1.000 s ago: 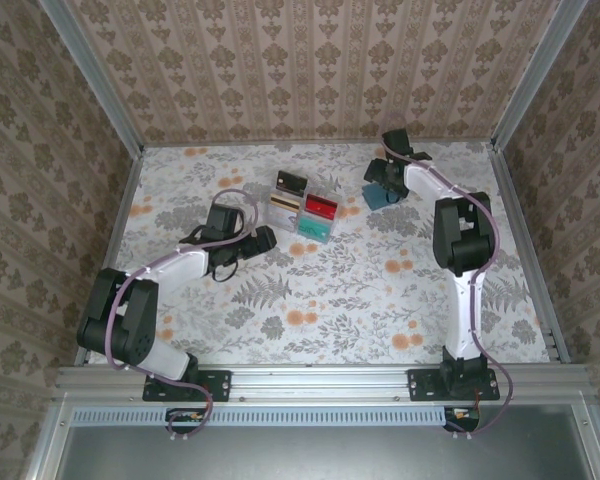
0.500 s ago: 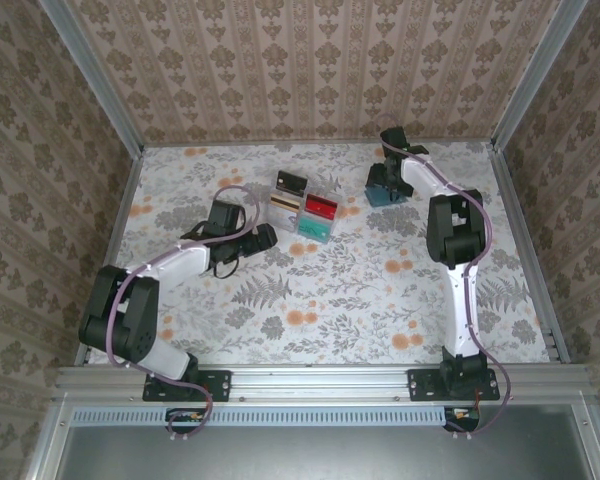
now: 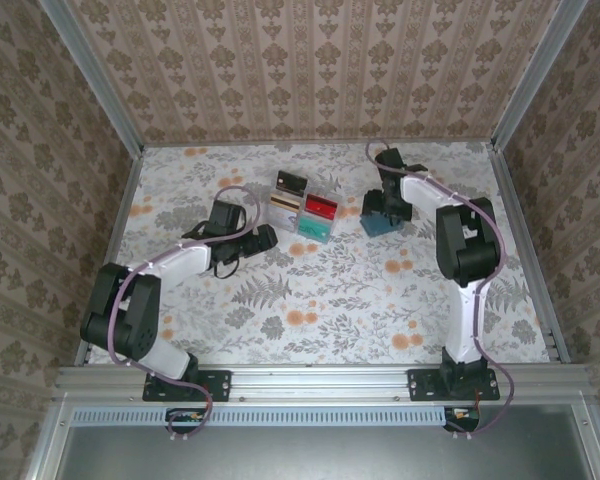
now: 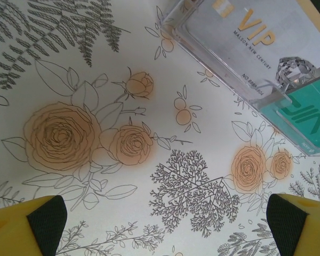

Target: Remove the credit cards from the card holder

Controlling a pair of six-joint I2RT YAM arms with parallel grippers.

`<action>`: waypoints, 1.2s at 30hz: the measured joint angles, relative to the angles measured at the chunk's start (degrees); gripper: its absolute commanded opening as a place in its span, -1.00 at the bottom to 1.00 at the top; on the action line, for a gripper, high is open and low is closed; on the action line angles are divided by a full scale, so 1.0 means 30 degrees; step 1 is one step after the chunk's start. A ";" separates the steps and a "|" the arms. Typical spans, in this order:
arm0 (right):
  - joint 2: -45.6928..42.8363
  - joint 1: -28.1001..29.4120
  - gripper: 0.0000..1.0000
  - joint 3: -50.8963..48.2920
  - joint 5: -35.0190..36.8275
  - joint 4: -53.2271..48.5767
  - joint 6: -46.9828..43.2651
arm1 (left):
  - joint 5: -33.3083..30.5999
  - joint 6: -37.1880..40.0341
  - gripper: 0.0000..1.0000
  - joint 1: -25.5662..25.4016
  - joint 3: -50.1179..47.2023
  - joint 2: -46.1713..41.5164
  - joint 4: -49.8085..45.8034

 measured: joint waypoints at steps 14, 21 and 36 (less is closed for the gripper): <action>-0.5756 0.2361 0.55 -0.6768 -0.2237 0.2076 0.2106 | 0.1734 -0.0058 0.97 -0.1144 0.1603 0.1370 -0.0270; -0.5646 0.1632 0.43 -0.6761 -0.2295 0.2565 0.2528 | 0.2885 -0.1727 0.82 -0.3024 0.1821 0.1494 -0.0182; -0.4947 0.2521 0.20 -0.8145 -0.4809 0.3825 0.4918 | 0.4765 -0.8021 0.49 -0.6258 0.1027 0.2710 0.2805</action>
